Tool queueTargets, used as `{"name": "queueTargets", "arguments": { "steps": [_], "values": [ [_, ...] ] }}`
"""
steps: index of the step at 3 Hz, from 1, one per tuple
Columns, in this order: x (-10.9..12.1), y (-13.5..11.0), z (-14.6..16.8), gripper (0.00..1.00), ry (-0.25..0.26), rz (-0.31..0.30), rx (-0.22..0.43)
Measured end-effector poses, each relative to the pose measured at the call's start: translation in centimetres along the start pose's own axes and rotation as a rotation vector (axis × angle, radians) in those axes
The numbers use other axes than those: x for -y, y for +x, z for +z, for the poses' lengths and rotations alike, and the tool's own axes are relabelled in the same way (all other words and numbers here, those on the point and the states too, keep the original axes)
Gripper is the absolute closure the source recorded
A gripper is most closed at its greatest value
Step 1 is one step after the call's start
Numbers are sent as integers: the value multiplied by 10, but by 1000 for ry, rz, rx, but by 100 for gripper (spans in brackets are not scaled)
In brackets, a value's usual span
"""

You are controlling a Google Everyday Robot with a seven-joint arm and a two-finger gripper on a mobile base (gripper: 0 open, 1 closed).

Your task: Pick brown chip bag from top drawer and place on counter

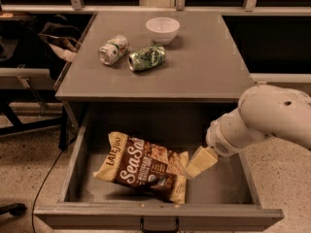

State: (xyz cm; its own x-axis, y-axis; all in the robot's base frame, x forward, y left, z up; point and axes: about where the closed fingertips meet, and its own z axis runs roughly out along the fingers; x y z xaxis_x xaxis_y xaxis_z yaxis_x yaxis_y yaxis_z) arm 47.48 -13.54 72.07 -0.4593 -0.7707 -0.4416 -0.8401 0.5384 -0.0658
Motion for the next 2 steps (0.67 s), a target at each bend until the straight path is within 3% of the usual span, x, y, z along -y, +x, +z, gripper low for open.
{"name": "queueTargets", "arguments": {
  "steps": [2],
  "values": [
    [-14,-13,30,0,-45,-21,-11]
  ]
}}
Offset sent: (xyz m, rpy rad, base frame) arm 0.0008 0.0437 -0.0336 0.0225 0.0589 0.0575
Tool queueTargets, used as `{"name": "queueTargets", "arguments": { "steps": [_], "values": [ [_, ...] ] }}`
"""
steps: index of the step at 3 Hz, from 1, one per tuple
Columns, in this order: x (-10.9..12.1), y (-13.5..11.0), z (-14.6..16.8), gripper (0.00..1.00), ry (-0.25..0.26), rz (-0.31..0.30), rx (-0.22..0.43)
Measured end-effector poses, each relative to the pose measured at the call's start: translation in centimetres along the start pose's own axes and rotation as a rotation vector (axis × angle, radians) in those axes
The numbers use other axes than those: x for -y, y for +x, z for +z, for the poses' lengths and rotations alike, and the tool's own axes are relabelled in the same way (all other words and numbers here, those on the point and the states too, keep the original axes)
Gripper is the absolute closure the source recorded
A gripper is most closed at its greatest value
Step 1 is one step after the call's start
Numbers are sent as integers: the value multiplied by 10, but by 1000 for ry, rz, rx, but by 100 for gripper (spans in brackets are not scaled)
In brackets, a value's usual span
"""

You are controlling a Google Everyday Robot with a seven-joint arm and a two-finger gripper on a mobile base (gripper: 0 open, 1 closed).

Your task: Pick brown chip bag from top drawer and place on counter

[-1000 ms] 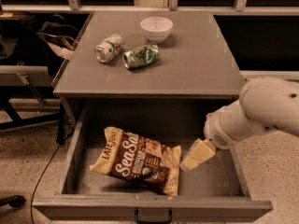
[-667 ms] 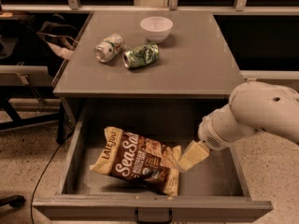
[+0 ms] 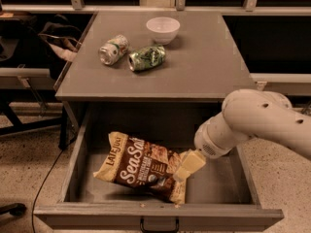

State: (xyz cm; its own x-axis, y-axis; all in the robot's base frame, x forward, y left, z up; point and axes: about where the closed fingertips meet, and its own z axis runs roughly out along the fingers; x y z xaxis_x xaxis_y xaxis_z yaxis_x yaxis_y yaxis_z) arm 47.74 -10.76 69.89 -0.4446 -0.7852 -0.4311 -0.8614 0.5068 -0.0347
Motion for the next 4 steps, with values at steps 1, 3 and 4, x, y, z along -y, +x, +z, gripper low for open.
{"name": "queueTargets", "arguments": {
  "steps": [1,3,4],
  "values": [
    [-12,-10,9,0,-32,-23,2],
    [-26,-21,19,0,-69,-56,-2],
    [-26,-18,19,0,-49,-39,13]
  ]
}}
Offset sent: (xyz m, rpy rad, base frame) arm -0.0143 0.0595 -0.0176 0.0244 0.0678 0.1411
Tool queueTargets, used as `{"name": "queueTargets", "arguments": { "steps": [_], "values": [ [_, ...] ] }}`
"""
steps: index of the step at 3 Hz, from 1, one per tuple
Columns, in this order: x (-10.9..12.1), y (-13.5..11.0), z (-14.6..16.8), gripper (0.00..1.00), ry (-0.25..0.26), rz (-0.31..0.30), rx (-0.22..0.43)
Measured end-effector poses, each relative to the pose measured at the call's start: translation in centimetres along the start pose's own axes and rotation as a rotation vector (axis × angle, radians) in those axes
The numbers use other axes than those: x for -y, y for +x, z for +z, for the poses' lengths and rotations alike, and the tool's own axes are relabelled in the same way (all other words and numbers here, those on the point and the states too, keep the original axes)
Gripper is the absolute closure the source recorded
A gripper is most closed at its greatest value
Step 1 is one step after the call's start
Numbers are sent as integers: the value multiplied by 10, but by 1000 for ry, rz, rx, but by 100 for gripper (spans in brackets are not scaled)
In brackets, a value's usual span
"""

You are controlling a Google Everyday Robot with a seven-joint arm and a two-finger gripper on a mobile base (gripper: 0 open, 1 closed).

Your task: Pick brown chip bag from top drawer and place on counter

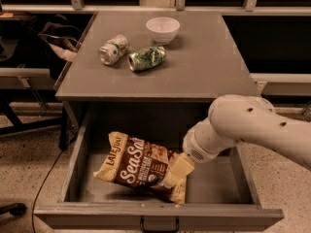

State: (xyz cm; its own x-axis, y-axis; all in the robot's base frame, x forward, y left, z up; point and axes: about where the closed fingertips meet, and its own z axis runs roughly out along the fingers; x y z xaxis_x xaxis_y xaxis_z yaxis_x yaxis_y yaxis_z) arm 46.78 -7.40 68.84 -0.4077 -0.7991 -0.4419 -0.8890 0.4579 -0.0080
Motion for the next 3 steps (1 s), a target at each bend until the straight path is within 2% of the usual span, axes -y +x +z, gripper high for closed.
{"name": "queueTargets", "arguments": {
  "steps": [1,3],
  "values": [
    [-1,-1,18,0,-23,16,12],
    [-8,-20,58,0,-106,-1,34]
  ]
}}
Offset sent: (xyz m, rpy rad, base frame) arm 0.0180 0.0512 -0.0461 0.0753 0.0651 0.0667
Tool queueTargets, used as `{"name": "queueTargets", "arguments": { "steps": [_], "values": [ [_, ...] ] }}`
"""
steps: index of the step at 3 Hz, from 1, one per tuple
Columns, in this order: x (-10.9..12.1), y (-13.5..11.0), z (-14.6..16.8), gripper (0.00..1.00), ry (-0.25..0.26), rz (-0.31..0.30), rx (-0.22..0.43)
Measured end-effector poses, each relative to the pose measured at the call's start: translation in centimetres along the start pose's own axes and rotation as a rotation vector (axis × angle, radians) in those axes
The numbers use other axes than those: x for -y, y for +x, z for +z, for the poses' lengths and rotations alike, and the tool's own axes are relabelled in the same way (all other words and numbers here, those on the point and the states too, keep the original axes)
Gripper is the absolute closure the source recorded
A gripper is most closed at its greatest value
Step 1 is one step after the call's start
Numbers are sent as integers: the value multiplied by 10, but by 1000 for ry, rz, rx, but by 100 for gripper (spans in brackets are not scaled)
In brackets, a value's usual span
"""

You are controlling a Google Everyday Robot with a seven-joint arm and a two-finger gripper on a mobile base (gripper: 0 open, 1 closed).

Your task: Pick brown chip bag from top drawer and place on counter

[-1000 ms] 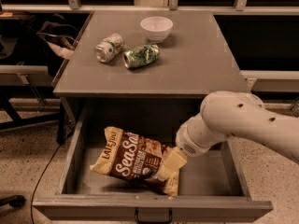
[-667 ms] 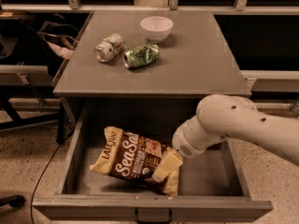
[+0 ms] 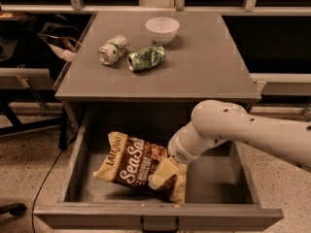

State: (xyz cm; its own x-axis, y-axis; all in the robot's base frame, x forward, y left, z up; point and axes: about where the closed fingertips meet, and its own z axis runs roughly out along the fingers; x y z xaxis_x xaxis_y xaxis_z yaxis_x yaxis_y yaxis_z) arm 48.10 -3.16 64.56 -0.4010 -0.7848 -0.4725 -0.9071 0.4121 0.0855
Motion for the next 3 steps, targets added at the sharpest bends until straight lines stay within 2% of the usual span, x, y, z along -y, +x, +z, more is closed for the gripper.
{"name": "queueTargets", "arguments": {
  "steps": [1,2,3],
  "values": [
    [3,3,24,0,-48,22,-4],
    [3,4,27,18,-54,24,-5],
    [3,4,27,49,-54,24,-5]
  ]
}}
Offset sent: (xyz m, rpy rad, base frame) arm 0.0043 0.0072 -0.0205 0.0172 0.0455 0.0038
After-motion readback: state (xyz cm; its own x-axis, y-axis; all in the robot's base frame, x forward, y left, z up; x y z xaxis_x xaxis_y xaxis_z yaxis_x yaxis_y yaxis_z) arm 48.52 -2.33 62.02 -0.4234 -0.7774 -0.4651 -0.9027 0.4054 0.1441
